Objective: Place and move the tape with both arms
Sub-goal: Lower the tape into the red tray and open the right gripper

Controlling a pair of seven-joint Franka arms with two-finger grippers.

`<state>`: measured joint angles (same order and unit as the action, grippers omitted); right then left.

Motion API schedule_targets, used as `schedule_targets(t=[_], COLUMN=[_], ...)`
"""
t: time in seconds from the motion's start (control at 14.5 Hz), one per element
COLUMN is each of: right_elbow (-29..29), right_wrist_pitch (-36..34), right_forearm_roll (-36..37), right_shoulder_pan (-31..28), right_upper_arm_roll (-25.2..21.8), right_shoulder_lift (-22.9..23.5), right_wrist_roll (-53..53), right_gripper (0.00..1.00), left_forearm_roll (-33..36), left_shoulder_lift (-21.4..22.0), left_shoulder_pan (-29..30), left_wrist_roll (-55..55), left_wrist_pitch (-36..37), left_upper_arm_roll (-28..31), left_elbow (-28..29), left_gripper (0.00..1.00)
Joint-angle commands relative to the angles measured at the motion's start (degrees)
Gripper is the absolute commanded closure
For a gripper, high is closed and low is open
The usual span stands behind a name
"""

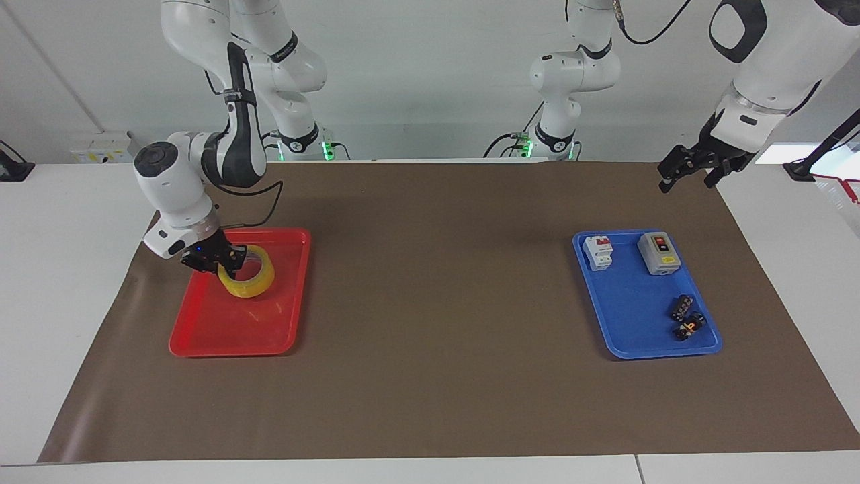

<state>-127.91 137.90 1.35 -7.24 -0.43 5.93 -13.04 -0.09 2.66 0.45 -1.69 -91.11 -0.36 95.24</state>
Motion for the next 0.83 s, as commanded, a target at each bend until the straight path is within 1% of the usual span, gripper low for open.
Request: schedule_targets(t=[0.0, 0.14, 0.35, 0.41, 0.55, 0.69, 0.76], right_elbow=[-0.9, -1.1, -1.6, -1.6, -1.3, -0.1, 1.1], right_wrist_pitch=[2.4, 4.4, 5.1, 5.5, 5.0, 4.3, 2.4], right_forearm_roll=[-0.1, -0.2, -0.2, -0.1, -0.1, -0.1, -0.1], right_shoulder_pan=[-1.1, -1.3, -1.2, -1.2, -1.1, -0.6, -0.3], right_upper_arm_roll=[0.9, 0.9, 0.9, 0.9, 1.0, 1.0, 1.2], right_shoulder_lift=[0.4, 2.1, 2.4, 2.4, 2.4, 1.8, 1.2], right_wrist_roll=[-0.9, -0.9, -0.8, -0.6, 0.9, 2.1, 3.1], right_gripper=[1.00, 1.00, 1.00, 0.86, 0.00, 0.00, 0.00], left_forearm_roll=[-1.1, -1.1, -1.1, -1.1, -1.1, -1.1, -1.1], left_shoulder_lift=[0.0, 0.0, 0.0, 0.0, 0.0, 0.0, 0.0], left_shoulder_pan=[0.2, 0.2, 0.2, 0.2, 0.2, 0.2, 0.2], left_wrist_roll=[0.6, 0.6, 0.6, 0.6, 0.6, 0.6, 0.6], left_wrist_pitch=[0.9, 0.9, 0.9, 0.9, 0.9, 0.9, 0.9], left_upper_arm_roll=[0.0, 0.0, 0.0, 0.0, 0.0, 0.0, 0.0], left_elbow=[-0.1, -0.1, -0.1, -0.1, -0.1, -0.1, -0.1], left_gripper=[0.00, 0.00, 0.00, 0.00, 0.00, 0.00, 0.00])
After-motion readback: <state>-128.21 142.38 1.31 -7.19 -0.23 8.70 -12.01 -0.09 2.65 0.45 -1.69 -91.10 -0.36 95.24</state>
